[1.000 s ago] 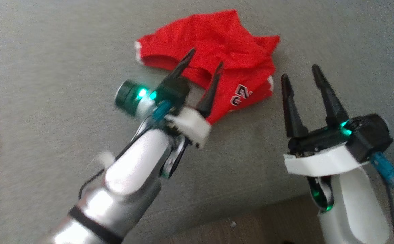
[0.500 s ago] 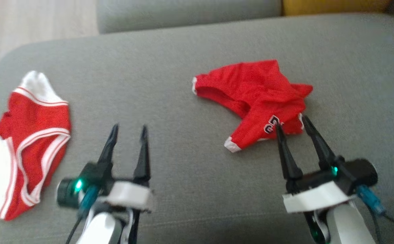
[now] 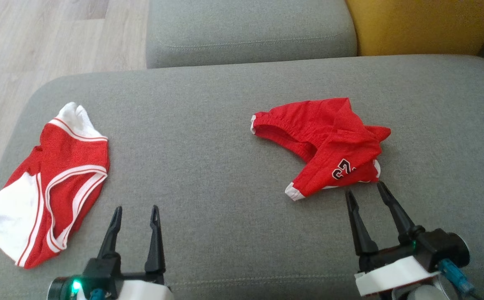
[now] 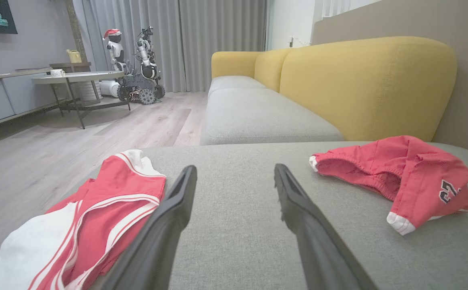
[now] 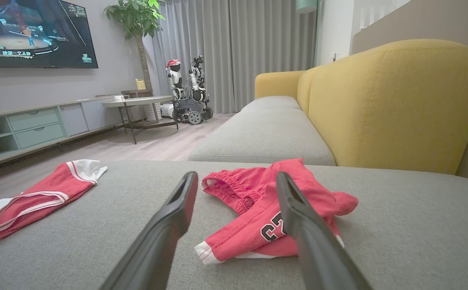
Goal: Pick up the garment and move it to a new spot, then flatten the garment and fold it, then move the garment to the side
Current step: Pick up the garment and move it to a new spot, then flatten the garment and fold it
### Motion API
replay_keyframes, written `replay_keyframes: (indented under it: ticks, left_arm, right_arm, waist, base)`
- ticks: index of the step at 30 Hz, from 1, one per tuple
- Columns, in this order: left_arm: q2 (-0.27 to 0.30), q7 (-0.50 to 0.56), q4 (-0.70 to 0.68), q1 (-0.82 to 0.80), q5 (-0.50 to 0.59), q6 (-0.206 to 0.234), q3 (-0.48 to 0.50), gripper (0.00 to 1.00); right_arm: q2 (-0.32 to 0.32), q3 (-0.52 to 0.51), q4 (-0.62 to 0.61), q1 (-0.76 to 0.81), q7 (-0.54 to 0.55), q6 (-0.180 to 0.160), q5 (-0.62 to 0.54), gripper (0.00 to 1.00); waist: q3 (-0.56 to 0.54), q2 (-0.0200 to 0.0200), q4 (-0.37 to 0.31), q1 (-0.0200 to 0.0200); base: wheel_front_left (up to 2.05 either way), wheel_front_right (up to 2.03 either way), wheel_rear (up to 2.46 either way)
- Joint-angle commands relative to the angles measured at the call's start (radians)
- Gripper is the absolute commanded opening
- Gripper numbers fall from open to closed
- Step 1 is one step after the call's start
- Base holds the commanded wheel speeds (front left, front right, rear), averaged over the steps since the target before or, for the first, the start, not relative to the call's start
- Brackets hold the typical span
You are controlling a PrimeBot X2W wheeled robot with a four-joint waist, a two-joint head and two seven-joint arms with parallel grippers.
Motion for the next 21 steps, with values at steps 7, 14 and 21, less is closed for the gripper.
replay_keyframes:
  ticks: [7,14,21]
  left_arm:
    - [-0.020,-0.008,-0.023,-0.042,0.035,-0.035,0.080,1.00]
    - [-0.030,-0.008,-0.025,-0.044,0.050,-0.043,0.094,1.00]
    - [-0.036,-0.008,-0.016,-0.047,0.060,-0.044,0.089,1.00]
  right_arm:
    - [0.005,0.018,-0.018,-0.022,-0.007,0.006,-0.005,1.00]
    - [0.006,0.013,-0.015,-0.026,-0.007,0.006,0.003,1.00]
    - [0.007,0.015,-0.016,-0.028,-0.007,0.006,0.008,1.00]
  waist:
    - [-0.002,-0.0001,-0.010,0.0001]
    - [-0.004,-0.0001,-0.014,0.0001]
    - [-0.002,-0.0001,-0.014,0.0001]
  base:
    - [0.00,0.00,0.00]
    - [0.00,0.00,0.00]
    - [0.00,0.00,0.00]
